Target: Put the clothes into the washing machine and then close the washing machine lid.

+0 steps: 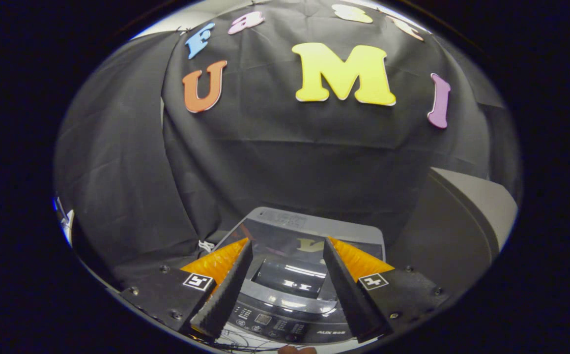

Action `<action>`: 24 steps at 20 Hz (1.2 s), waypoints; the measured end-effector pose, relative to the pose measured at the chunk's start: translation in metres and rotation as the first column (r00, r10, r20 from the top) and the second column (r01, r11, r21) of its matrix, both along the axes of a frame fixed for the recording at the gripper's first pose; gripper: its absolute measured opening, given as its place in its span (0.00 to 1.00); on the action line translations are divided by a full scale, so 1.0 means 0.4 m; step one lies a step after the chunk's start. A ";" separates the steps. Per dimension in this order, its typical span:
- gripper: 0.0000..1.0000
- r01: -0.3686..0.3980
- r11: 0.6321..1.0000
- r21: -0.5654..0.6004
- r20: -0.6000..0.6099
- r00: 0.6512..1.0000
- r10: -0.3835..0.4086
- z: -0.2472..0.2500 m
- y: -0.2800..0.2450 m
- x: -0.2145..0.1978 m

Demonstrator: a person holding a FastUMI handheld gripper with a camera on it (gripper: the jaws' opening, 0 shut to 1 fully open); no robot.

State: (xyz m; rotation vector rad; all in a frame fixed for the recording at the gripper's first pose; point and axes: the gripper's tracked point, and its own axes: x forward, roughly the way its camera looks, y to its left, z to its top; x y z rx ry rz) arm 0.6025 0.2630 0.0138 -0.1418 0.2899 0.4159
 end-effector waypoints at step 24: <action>0.96 0.194 0.955 0.223 0.243 0.938 -0.248 0.397 -0.692 -0.811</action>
